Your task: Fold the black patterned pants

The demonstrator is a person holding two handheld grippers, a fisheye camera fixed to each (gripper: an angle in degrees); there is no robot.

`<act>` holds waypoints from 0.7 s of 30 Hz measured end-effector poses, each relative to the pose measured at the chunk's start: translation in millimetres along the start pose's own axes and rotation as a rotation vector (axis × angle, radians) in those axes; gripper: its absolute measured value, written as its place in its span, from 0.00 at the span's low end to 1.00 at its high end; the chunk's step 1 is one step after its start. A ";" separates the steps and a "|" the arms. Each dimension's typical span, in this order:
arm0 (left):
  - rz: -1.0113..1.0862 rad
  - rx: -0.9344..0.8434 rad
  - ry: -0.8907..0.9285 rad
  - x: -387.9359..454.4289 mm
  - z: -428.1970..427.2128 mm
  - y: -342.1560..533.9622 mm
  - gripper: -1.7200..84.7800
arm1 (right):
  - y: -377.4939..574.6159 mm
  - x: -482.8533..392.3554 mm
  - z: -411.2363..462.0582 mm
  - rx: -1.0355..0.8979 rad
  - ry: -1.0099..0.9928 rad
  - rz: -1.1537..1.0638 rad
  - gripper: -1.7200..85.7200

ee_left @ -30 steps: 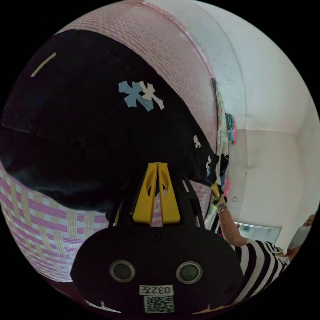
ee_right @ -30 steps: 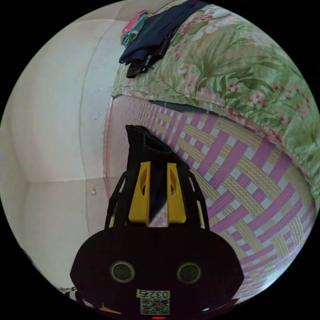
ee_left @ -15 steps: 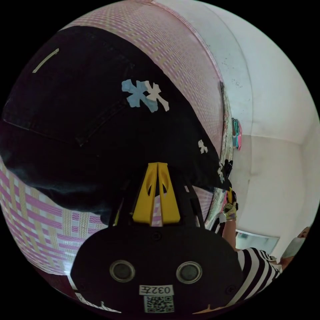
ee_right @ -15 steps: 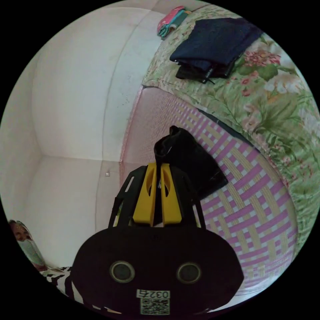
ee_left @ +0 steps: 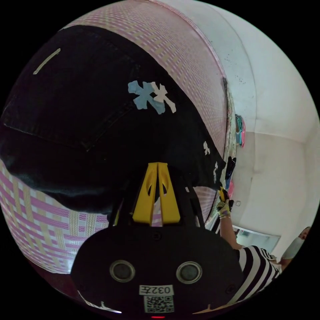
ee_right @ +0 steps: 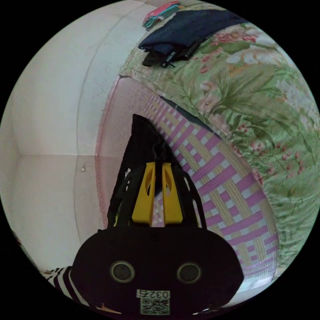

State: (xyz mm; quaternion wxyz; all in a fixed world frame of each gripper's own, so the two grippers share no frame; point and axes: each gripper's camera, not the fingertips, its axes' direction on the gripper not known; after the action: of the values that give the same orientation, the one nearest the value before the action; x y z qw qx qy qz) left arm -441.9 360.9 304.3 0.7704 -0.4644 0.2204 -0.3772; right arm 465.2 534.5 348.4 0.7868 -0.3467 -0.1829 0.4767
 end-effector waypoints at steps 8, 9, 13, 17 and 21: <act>-0.101 0.405 0.067 -73.2 -109.6 83.3 0.01 | 39.2 25.6 -16.4 0.074 -0.021 0.078 0.13; -0.180 0.481 0.081 -96.8 -125.5 104.4 0.01 | 44.5 28.4 -12.7 0.069 -0.040 0.067 0.13; -0.294 0.512 0.268 -160.3 -135.2 137.0 0.05 | 54.2 32.5 0.6 0.097 -0.162 0.072 0.14; -0.289 0.435 0.372 -187.3 -115.1 132.3 0.09 | 50.8 17.1 38.5 0.046 -0.232 0.071 0.12; -0.275 0.395 0.398 -189.8 -98.3 112.6 0.09 | 43.0 -18.7 68.6 -0.014 -0.191 0.051 0.06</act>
State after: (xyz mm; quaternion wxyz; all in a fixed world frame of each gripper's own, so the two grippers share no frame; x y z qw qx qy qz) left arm -584.7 488.1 156.6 0.7292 -0.2483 0.2244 -0.5969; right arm 387.0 556.7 365.7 0.7508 -0.3098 -0.2514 0.5264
